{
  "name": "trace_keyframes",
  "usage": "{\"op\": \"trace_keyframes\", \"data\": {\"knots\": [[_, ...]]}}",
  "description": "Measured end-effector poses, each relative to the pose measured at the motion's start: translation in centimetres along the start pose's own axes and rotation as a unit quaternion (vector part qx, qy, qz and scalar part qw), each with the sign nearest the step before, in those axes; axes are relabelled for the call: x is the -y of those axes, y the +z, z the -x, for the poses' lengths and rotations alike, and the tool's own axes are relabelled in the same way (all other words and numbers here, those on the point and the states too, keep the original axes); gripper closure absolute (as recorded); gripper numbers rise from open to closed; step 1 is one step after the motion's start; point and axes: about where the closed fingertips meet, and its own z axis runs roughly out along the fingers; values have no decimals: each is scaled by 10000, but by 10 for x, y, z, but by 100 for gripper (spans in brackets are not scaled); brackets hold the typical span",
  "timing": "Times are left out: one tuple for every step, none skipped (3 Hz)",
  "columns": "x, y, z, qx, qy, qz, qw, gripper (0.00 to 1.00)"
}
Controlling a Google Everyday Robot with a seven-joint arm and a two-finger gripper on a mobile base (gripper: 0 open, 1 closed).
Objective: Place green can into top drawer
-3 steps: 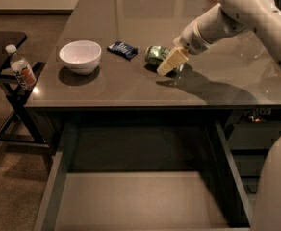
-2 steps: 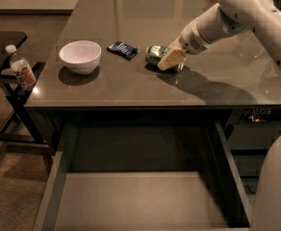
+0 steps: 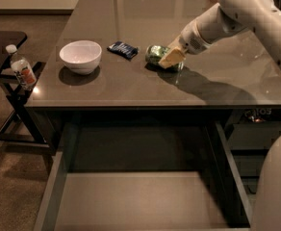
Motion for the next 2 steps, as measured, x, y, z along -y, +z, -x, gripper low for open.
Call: {"op": "trace_keyframes", "data": {"knots": [[-3, -2, -4, -2, 3, 26, 10000, 100], [-18, -22, -12, 70, -73, -4, 9999, 100]]}}
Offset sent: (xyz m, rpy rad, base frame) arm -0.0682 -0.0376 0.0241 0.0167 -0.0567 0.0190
